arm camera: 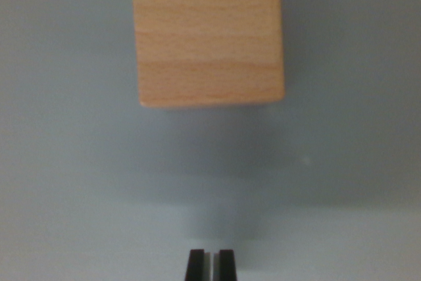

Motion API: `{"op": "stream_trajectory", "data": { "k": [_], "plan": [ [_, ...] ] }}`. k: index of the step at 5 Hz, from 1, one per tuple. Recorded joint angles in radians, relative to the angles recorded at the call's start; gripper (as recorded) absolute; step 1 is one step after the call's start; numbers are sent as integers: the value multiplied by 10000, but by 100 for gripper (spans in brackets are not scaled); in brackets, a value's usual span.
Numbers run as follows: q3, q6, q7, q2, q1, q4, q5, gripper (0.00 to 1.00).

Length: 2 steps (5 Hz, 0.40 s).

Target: Push wooden cube

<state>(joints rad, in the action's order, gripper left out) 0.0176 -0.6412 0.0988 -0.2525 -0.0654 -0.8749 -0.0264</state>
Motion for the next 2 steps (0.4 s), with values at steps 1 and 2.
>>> {"op": "stream_trajectory", "data": {
  "k": [1,2],
  "plan": [
    [2,94,16,-30,-2,74,2,0],
    [2,94,16,-30,-2,74,2,0]
  ]
}}
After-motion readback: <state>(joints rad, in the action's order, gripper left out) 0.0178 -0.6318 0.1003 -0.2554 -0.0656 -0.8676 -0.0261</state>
